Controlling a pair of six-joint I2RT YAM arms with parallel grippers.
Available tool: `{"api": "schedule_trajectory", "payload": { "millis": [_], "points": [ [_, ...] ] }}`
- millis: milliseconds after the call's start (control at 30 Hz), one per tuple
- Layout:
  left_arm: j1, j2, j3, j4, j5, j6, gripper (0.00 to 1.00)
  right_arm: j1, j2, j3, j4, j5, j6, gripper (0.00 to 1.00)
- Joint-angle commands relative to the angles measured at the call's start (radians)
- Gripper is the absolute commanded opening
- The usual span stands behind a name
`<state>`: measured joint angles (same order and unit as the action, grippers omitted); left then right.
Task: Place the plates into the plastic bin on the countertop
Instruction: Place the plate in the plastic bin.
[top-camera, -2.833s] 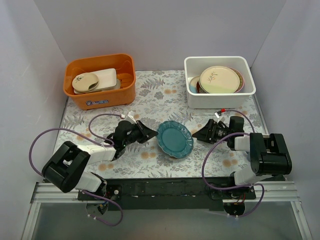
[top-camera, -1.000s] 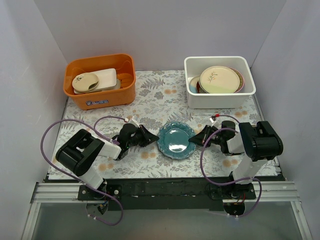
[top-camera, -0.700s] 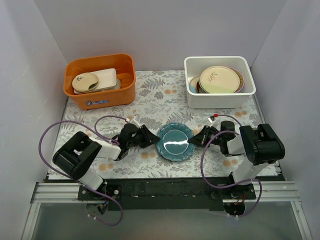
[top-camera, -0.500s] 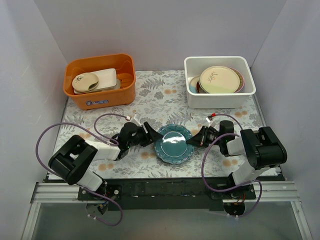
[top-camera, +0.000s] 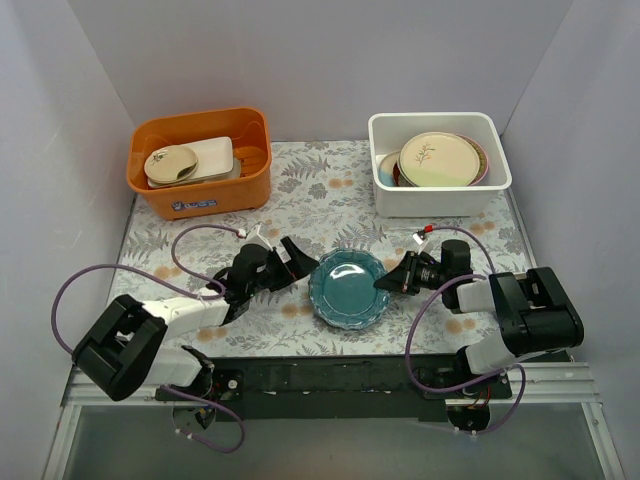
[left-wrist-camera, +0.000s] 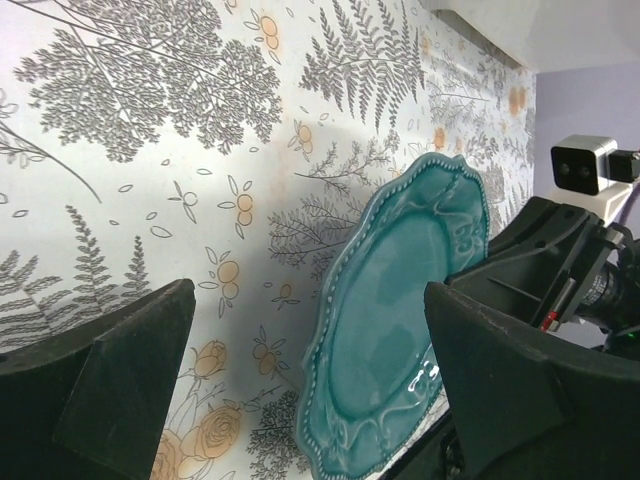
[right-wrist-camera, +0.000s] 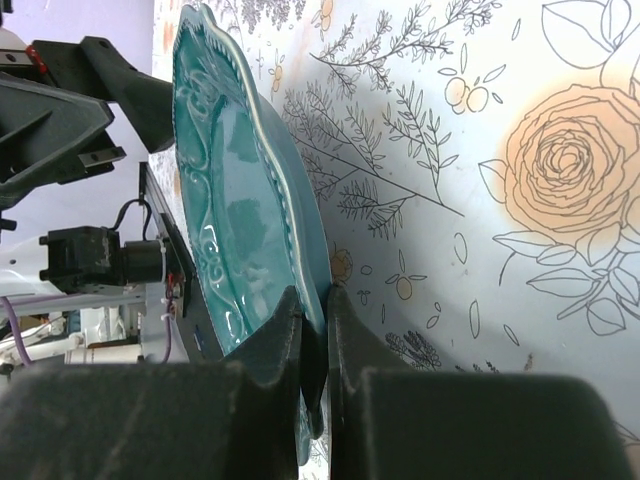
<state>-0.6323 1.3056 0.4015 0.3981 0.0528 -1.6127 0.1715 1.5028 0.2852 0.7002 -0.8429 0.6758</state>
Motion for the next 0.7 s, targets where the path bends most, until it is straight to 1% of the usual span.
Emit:
{"api": "schedule_trajectory", "payload": {
  "millis": [0, 433, 667],
  "points": [
    [-0.001, -0.071, 0.026, -0.087, -0.094, 0.043, 0.98, 0.0, -0.062, 0.057, -0.002, -0.064, -0.011, 0.01],
    [-0.001, -0.195, 0.036, -0.231, -0.2, 0.08, 0.98, 0.0, -0.111, 0.112, -0.108, -0.035, -0.045, 0.01],
    [-0.001, -0.249, 0.03, -0.275, -0.229, 0.102, 0.98, -0.001, -0.145, 0.196, -0.205, -0.005, -0.07, 0.01]
  ]
}}
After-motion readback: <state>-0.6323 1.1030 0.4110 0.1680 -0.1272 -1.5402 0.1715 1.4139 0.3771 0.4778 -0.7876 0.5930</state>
